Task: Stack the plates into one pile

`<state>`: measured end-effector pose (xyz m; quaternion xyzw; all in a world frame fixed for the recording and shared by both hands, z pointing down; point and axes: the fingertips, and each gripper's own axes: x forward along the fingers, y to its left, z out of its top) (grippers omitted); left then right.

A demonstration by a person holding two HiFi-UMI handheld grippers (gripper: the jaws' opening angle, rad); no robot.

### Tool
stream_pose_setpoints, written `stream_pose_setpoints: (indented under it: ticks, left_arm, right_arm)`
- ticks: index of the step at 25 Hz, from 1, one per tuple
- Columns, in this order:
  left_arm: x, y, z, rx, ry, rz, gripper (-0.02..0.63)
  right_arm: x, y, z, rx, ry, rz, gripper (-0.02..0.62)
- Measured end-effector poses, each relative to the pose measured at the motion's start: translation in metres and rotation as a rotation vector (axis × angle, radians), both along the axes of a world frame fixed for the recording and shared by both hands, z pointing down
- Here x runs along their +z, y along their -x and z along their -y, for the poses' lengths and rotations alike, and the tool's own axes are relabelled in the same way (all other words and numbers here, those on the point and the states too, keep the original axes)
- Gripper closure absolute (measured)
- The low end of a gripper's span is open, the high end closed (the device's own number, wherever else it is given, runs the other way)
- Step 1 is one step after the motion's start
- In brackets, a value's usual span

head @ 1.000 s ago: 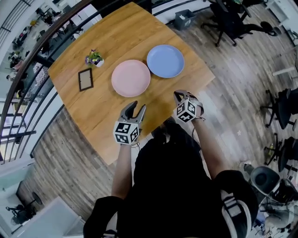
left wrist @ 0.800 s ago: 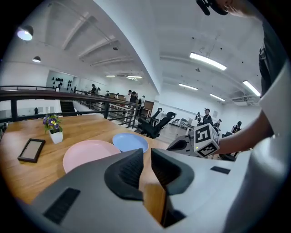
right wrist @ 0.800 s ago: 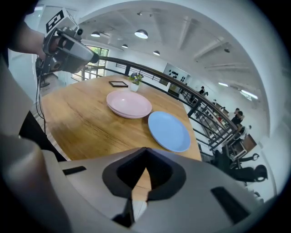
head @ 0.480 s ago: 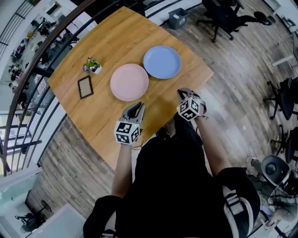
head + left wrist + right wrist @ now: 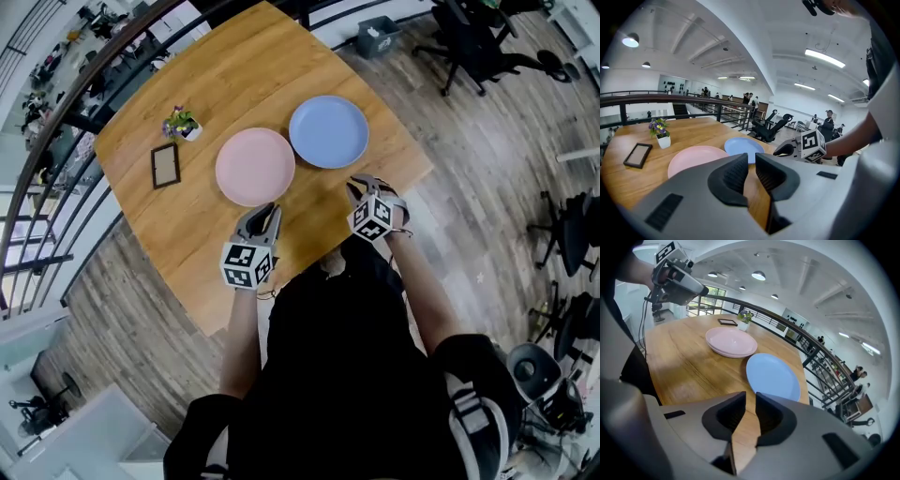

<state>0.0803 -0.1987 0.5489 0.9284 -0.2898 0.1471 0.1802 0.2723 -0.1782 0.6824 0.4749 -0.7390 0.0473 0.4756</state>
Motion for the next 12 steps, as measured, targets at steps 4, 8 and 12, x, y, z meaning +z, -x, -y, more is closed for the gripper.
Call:
stream_pose_setpoints:
  ticks: [4,8,12]
  left_arm:
    - [-0.002,-0.009,0.014,-0.085,0.007,-0.009,0.543]
    - [-0.005,-0.025,0.022,-0.136,0.006,0.0,0.543]
    - [0.0,-0.033,0.019,-0.2,0.021,0.013,0.543]
  right_arm:
    - [0.008,-0.013,0.015,-0.093,0.023,-0.031,0.514]
    - [0.019,-0.024,0.029,-0.183,0.051,-0.067,0.512]
    - [0.038,-0.023,0.038,-0.284,0.094,-0.103,0.511]
